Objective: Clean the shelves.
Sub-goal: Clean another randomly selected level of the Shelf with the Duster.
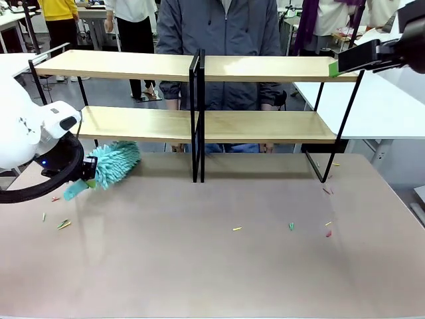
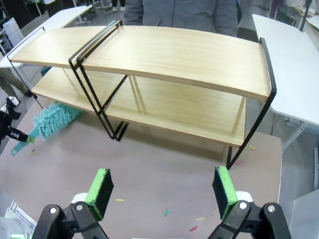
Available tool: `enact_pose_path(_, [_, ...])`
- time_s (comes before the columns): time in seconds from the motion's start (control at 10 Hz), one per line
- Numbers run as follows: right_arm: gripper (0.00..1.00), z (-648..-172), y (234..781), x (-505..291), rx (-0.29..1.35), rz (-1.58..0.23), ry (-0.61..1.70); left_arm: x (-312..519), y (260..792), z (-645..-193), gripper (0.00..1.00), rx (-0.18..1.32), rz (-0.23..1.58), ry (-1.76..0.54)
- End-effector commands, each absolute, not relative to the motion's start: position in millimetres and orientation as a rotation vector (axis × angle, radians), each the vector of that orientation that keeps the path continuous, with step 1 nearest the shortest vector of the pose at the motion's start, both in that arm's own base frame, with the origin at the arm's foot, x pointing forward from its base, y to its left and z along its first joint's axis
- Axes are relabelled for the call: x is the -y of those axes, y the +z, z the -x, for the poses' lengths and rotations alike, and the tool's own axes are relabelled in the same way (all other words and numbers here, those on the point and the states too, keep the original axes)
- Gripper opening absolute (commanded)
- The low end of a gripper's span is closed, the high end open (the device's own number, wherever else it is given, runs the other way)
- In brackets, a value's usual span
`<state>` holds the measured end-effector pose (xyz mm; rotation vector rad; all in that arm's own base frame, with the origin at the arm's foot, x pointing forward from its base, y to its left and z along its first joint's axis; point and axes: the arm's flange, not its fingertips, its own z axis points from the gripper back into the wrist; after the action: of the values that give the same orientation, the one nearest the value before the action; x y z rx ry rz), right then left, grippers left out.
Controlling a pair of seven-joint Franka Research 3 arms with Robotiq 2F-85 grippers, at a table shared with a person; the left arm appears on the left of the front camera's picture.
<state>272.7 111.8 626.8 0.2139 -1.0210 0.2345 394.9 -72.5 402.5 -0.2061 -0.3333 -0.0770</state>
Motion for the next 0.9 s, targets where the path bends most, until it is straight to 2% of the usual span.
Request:
enact_pose_path(0.0, [1.0, -274, 627, -110, 1.019, -0.213, 0.239, 26, 399, -324, 0.13, 0.24, 0.26, -0.269])
enact_pose_path(0.3, [1.0, -274, 627, -110, 1.019, -0.213, 0.239, -37, 420, -298, 0.13, 0.127, 0.478, -0.676])
enact_pose_path(0.4, [1.0, -274, 627, -110, 1.019, -0.213, 0.239, -62, 425, -292, 0.13, 0.133, 0.544, -0.721])
enact_pose_path(0.5, [1.0, -274, 627, -110, 1.019, -0.213, 0.239, -92, 430, -282, 0.13, 0.151, 0.682, -0.864])
enact_pose_path(0.6, [1.0, -274, 627, -110, 1.019, -0.213, 0.239, -125, 439, -270, 0.13, 0.241, 0.821, -0.937])
enact_pose_path(0.8, [1.0, -274, 627, -110, 1.019, -0.213, 0.239, -184, 466, -252, 0.13, 0.455, 1.025, -0.916])
